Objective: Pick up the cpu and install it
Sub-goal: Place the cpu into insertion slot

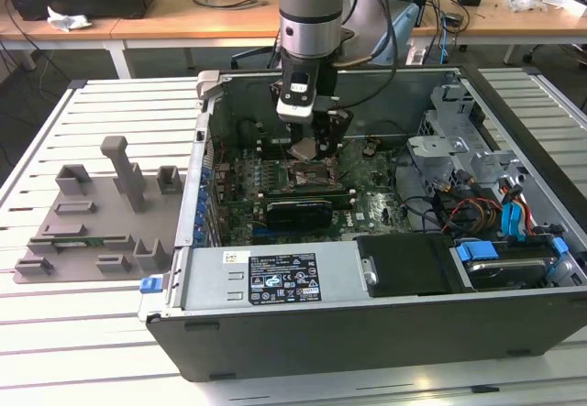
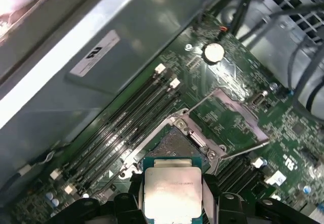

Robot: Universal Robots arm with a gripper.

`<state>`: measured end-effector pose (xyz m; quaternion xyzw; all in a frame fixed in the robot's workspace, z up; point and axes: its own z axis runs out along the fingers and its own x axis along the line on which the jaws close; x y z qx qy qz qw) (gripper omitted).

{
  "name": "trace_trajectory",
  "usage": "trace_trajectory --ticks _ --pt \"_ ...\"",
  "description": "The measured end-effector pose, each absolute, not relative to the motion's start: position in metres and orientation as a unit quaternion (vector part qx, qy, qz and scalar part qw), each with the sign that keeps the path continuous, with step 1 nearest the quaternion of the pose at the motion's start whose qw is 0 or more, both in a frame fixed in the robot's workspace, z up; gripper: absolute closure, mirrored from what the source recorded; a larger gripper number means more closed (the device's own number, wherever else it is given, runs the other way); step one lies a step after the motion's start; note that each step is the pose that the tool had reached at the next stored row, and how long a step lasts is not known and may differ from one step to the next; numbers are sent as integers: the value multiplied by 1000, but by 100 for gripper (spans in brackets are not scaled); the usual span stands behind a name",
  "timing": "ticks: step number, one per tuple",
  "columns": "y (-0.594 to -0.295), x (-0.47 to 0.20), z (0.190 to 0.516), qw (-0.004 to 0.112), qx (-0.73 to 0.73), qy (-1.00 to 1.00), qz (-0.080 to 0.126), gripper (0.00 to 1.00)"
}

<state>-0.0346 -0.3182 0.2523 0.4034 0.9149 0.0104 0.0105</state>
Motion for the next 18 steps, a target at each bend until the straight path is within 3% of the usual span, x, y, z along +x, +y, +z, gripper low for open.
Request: trace_trajectory --ticks 18 --pt "-318 -35 252 12 558 830 8 45"
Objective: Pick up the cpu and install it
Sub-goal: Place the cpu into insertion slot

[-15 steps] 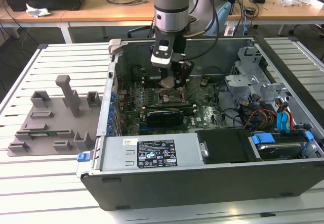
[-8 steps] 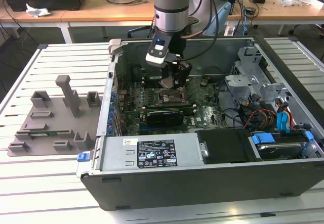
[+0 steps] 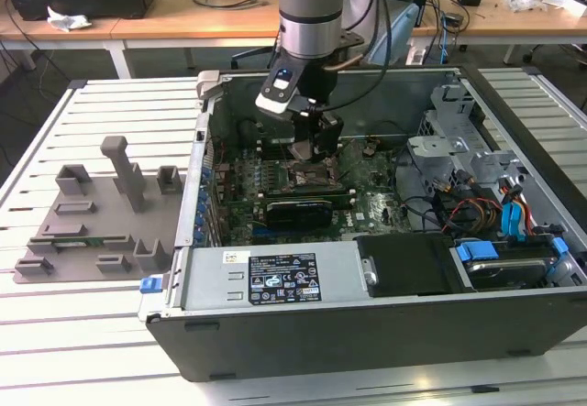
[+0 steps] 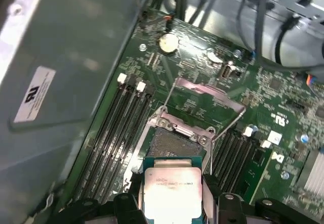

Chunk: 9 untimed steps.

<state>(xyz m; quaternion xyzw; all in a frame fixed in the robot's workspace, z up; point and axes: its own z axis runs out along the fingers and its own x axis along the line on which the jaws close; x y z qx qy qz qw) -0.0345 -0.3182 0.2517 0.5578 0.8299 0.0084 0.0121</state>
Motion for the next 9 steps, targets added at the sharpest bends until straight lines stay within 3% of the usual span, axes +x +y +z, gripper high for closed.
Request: trace_trajectory --ticks 9 --pt "-318 -35 251 13 638 770 7 45"
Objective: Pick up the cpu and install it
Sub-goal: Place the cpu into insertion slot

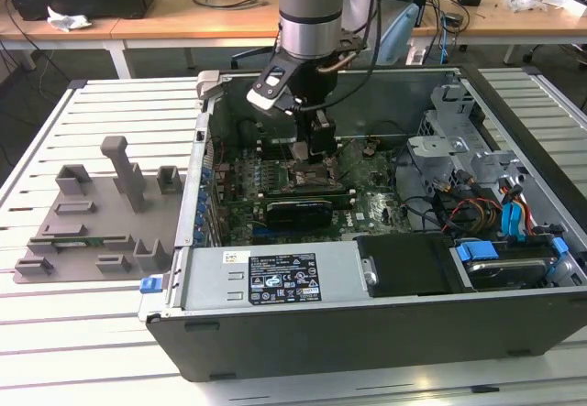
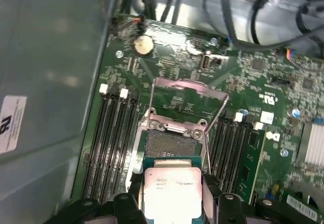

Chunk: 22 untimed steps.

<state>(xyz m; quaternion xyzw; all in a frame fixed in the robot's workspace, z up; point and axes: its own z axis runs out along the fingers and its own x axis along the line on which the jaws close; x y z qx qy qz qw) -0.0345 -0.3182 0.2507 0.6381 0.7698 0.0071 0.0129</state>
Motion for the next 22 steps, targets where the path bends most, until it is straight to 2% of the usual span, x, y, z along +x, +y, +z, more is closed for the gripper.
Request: trace_trajectory --ticks 7,18,22 --pt "-318 -34 242 13 694 720 7 45" --pt "-318 -33 228 13 695 719 7 45" --pt "-318 -33 224 17 695 719 3 45"
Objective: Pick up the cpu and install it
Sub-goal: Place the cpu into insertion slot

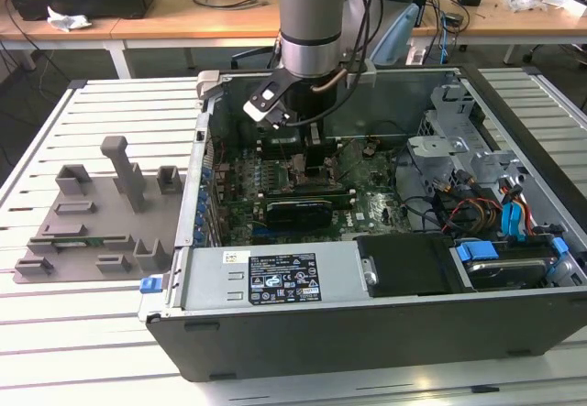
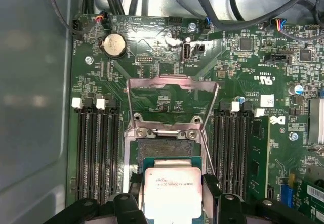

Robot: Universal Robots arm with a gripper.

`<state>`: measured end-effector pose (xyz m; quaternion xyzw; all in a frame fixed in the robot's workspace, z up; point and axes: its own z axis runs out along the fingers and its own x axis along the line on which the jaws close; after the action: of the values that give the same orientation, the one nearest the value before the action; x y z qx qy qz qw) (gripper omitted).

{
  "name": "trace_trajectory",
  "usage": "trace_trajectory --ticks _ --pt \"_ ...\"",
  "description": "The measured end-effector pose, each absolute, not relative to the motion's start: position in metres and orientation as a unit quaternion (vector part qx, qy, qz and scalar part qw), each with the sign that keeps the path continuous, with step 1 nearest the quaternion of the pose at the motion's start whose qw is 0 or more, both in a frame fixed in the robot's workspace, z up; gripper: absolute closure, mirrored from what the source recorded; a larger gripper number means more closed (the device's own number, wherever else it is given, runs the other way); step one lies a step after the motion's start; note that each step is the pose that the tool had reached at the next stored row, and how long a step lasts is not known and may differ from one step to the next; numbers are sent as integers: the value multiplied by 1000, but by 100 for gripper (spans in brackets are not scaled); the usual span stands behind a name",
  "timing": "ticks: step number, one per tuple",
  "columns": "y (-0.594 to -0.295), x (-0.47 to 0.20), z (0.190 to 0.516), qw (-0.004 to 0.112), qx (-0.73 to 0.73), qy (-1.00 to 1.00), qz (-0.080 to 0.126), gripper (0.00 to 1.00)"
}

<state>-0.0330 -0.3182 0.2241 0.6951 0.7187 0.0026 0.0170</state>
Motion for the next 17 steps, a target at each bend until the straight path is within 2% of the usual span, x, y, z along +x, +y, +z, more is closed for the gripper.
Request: trace_trajectory --ticks 17 --pt "-318 -28 207 17 702 712 1 45"
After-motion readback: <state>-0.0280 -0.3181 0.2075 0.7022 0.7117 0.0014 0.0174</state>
